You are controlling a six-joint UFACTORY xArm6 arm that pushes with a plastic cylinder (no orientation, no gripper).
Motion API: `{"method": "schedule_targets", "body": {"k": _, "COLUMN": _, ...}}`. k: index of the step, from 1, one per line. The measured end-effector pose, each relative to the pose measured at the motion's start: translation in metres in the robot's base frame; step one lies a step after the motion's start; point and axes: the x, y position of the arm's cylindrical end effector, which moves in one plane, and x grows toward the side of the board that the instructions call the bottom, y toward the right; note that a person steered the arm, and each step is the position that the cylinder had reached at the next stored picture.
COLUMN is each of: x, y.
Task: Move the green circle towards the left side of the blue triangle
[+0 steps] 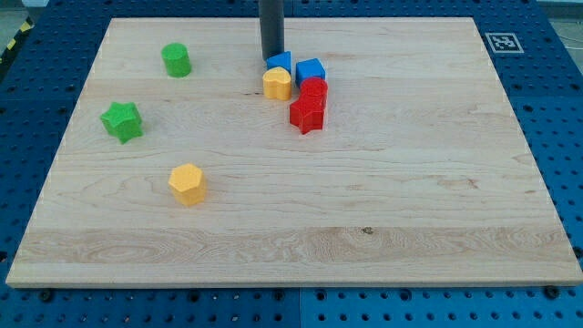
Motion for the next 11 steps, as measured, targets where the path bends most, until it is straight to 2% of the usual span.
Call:
{"method": "schedule_targets", "body": {"k": 1, "x": -0.015, "y": -0.023}}
{"method": "schedule_targets", "body": {"k": 3, "x": -0.006, "y": -0.072}}
{"method": "schedule_targets", "body": {"k": 4, "x": -0.006, "y": -0.072}}
{"method": "schedule_targets", "body": {"k": 7, "x": -0.009, "y": -0.126}}
{"method": "schedule_targets", "body": {"k": 9, "x": 0.004, "y": -0.133}}
{"method": "schedule_targets", "body": {"k": 11, "x": -0.004, "y": -0.152}}
